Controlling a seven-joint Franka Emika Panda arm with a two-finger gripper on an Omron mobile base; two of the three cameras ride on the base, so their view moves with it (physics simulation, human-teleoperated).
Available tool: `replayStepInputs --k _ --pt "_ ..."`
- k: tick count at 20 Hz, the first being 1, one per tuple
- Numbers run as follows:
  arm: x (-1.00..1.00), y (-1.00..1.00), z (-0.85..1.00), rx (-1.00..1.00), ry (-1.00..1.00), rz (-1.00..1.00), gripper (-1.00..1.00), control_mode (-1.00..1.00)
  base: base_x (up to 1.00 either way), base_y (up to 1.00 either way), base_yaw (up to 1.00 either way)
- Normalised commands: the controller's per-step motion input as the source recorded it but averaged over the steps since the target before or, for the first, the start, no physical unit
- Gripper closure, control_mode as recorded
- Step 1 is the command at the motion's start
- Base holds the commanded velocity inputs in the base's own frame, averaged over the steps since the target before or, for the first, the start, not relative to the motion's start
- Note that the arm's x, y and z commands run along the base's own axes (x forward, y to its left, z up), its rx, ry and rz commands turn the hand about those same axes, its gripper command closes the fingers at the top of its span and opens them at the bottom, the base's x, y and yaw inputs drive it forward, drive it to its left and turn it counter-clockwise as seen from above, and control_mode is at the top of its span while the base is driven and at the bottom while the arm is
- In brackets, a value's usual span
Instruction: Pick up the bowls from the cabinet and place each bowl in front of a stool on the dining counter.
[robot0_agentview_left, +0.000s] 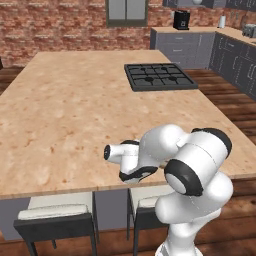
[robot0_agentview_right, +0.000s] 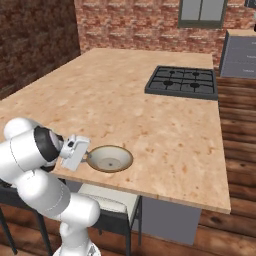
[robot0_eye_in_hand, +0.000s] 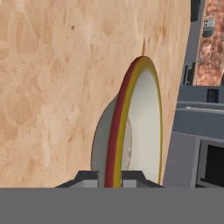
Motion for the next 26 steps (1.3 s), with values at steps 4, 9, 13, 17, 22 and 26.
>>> replayStepInputs --k 4,9,13,17,22,26 --pt "0.0 0.09 -0.16 0.0 0.0 -0.03 1.0 -1.0 0.0 0.0 0.0" --pt "0.1 0.0 0.0 0.0 0.0 0.0 1.0 -1.0 0.0 0.0 0.0" --pt "0.0 0.0 0.0 0.0 0.0 0.0 -1.0 -1.0 0.0 0.0 0.0" --pt "0.0 0.0 0.0 0.0 0.0 0.0 -1.0 -1.0 0.0 0.0 0.0" --pt "0.0 0.0 0.0 0.0 0.0 0.0 -1.0 -1.0 0.0 0.0 0.0" --pt "0.0 0.0 0.0 0.0 0.0 0.0 -1.0 -1.0 0.0 0.0 0.0"
